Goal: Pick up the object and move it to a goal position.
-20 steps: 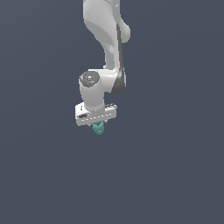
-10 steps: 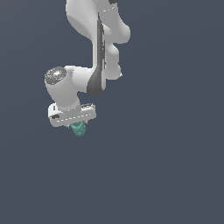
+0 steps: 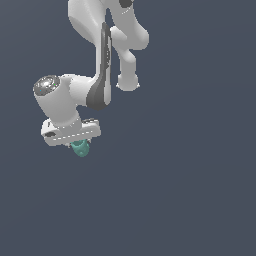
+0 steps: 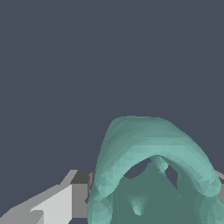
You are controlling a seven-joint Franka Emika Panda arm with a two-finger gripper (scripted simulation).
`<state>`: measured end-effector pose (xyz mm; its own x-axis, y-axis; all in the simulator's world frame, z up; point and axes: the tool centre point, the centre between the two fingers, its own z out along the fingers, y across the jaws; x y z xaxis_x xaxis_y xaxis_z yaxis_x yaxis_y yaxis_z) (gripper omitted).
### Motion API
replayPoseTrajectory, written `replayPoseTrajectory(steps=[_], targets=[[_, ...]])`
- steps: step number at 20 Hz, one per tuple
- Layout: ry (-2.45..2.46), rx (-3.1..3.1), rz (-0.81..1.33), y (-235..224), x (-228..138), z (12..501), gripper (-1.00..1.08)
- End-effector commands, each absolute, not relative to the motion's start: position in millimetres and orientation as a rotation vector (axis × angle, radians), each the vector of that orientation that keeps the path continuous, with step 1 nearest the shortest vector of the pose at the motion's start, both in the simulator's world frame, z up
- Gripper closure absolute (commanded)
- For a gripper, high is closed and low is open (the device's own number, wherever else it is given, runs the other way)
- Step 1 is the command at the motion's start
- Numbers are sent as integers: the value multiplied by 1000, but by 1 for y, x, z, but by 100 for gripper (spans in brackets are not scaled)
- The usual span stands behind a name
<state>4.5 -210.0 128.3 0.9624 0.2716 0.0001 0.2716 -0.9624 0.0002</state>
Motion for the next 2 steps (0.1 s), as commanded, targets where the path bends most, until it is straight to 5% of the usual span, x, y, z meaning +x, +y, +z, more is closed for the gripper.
replayPoseTrajectory(steps=[1,2], targets=[[433,3112,0,-210,6,129,108],[433,3112,0,-210,6,129,108]])
